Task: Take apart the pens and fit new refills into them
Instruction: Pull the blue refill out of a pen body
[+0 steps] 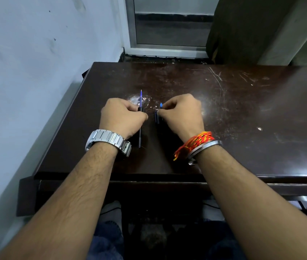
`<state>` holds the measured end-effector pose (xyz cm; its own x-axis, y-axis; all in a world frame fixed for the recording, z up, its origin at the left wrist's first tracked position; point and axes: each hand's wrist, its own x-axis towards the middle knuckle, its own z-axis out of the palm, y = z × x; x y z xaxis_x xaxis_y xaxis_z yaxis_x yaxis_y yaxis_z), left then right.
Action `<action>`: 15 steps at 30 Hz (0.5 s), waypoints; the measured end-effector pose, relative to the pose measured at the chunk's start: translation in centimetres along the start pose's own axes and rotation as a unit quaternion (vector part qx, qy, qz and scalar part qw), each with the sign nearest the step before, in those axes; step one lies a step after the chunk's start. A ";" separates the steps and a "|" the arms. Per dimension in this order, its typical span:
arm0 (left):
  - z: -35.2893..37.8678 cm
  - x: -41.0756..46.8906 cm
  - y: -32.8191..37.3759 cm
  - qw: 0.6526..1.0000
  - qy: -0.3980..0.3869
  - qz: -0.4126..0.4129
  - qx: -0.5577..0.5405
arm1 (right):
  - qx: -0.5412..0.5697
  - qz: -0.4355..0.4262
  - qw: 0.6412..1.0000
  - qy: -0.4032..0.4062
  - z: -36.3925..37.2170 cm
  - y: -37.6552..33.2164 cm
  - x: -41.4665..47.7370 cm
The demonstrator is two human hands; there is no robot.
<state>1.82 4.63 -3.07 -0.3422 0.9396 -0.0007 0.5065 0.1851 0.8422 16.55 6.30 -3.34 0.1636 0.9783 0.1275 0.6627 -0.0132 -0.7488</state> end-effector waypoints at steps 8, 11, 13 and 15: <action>0.2 -0.1 0.1 1.000 -0.017 -0.014 0.007 | -0.066 0.026 0.997 -0.038 0.2 -0.1 0.0; 0.1 -0.2 0.2 0.999 -0.028 -0.004 0.017 | -0.062 0.027 0.997 -0.035 0.2 -0.2 -0.2; 0.2 -0.3 0.2 0.999 -0.031 -0.003 0.021 | -0.052 0.012 0.999 -0.005 0.2 -0.3 -0.4; 0.3 -0.3 0.2 0.999 -0.034 0.002 0.019 | -0.018 -0.014 0.999 0.031 0.2 -0.5 -0.4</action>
<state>2.27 4.49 -3.10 -0.2868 0.9573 -0.0358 0.5378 0.1918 0.8210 15.99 5.94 -3.12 0.1878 0.9639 0.1890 0.6939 0.0059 -0.7200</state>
